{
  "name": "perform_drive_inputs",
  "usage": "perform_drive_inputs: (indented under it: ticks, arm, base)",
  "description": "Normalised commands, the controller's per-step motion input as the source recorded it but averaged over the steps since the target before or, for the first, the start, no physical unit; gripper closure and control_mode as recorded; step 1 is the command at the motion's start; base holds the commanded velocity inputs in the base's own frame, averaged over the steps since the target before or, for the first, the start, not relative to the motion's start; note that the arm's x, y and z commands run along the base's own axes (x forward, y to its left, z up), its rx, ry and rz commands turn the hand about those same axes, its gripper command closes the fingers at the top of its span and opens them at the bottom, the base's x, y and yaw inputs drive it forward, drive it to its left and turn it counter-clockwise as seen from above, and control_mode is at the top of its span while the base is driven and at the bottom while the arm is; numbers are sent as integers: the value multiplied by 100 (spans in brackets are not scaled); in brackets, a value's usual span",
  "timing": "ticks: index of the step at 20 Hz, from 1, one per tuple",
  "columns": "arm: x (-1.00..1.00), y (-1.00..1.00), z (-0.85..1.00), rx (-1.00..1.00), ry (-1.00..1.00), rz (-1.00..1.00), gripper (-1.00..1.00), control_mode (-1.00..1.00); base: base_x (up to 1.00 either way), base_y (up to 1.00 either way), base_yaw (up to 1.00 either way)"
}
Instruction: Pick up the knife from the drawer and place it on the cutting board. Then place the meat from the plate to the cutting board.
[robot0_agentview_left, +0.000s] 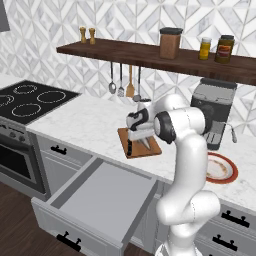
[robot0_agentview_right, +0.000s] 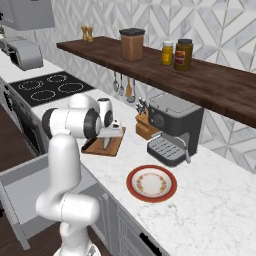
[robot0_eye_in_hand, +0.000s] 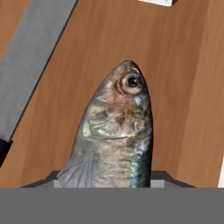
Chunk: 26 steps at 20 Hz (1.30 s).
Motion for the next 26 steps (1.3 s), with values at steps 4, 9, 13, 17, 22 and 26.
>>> perform_drive_inputs:
  ticks: [4, 9, 13, 17, 22, 26]
  arm:
    - [13, 0, -31, 0, 0, 0, -100, -100]
    - [10, 0, -16, 0, 0, 0, -100, -100]
    - [0, 0, 7, 0, 0, 0, -100, -100]
    - [-17, 0, 26, 0, 0, 0, -100, -100]
    - [-76, 0, 34, 0, -6, -1, -100, -100]
    - [-93, 3, 31, 0, -16, 0, -100, -100]
  base:
    - [0, 0, 0]
    - [0, 0, 0]
    - [0, 0, 0]
    - [0, 0, 0]
    - [0, 0, 0]
    - [0, 0, 0]
